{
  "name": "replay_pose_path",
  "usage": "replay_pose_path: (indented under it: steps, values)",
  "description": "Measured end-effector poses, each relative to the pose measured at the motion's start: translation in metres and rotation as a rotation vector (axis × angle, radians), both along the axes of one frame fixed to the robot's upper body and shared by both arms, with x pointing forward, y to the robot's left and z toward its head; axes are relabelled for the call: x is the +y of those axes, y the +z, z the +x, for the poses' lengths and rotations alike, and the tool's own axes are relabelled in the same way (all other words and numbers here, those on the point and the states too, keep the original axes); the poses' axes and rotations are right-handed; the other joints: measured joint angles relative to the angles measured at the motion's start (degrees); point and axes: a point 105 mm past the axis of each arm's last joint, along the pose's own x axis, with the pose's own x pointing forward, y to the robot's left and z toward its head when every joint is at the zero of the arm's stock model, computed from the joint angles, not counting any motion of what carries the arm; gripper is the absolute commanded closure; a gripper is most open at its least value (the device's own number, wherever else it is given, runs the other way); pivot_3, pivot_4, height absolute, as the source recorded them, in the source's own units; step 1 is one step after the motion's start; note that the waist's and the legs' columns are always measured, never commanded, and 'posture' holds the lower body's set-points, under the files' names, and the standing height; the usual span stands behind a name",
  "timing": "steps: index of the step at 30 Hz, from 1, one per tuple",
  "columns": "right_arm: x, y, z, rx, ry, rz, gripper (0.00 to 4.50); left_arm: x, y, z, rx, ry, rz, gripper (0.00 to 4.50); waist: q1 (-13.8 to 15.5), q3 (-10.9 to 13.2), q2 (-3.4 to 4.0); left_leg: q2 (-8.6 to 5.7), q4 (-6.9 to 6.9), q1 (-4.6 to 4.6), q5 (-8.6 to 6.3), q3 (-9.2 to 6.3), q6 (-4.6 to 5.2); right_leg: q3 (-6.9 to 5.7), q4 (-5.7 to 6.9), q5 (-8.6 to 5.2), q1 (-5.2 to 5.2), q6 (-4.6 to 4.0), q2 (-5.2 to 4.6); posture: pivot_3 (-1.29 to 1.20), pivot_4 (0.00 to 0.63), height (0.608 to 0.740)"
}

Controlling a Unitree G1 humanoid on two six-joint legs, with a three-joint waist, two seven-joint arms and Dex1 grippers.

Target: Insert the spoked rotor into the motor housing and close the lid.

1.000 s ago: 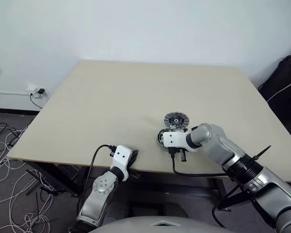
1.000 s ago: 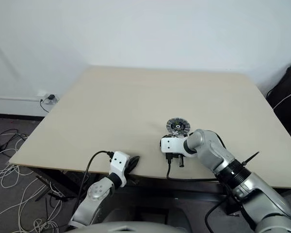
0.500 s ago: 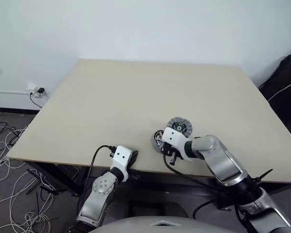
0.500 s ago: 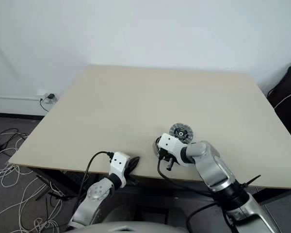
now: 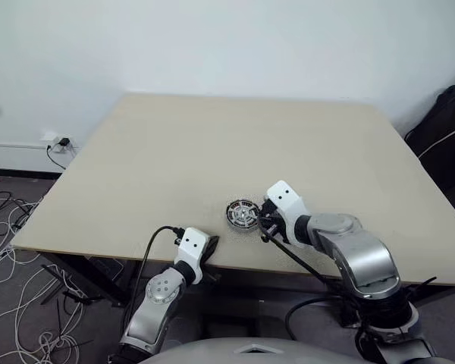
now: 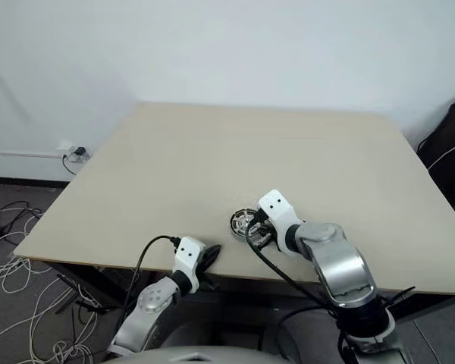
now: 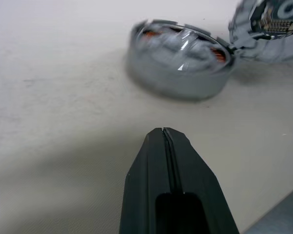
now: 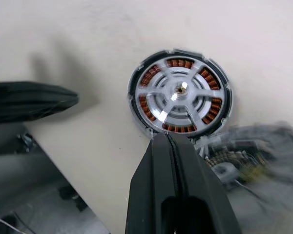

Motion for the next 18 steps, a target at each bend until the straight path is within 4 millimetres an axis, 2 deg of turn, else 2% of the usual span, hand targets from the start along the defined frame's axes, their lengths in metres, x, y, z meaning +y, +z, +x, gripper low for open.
replay_pose_path:
  steps: [5,12,15,18]
  values:
    - [0.019,0.012,-0.008,-0.036,0.132,0.07,4.49,0.0,0.0,0.0,0.0,0.0,-0.001,4.5,-0.18,0.0,0.0,0.01,0.01,0.01,0.0,0.0,0.0,0.0,-0.01,-0.17,0.02,0.27,0.0,0.0,0.0,0.74]
    - [0.032,0.022,-0.006,-0.1,0.173,0.126,4.49,0.002,-0.002,-0.001,0.006,0.01,0.004,4.5,-0.16,0.0,0.0,0.01,0.02,0.01,0.0,0.0,0.0,0.01,0.0,-0.15,0.02,0.29,0.0,0.0,0.0,0.74]
    - [0.046,0.039,-0.002,-0.179,0.185,0.243,4.49,0.003,-0.002,-0.001,0.006,0.012,0.006,4.5,-0.3,0.0,0.0,0.02,0.0,0.01,0.0,0.0,0.0,0.02,0.0,-0.15,0.01,0.29,0.01,0.0,0.0,0.74]
    - [0.051,0.058,0.01,-0.292,0.107,0.341,4.49,0.004,-0.002,-0.001,0.006,0.013,0.011,4.5,-0.36,0.0,0.0,0.01,0.0,0.01,0.0,0.0,0.0,0.03,0.0,-0.12,0.02,0.31,0.01,0.0,0.0,0.74]
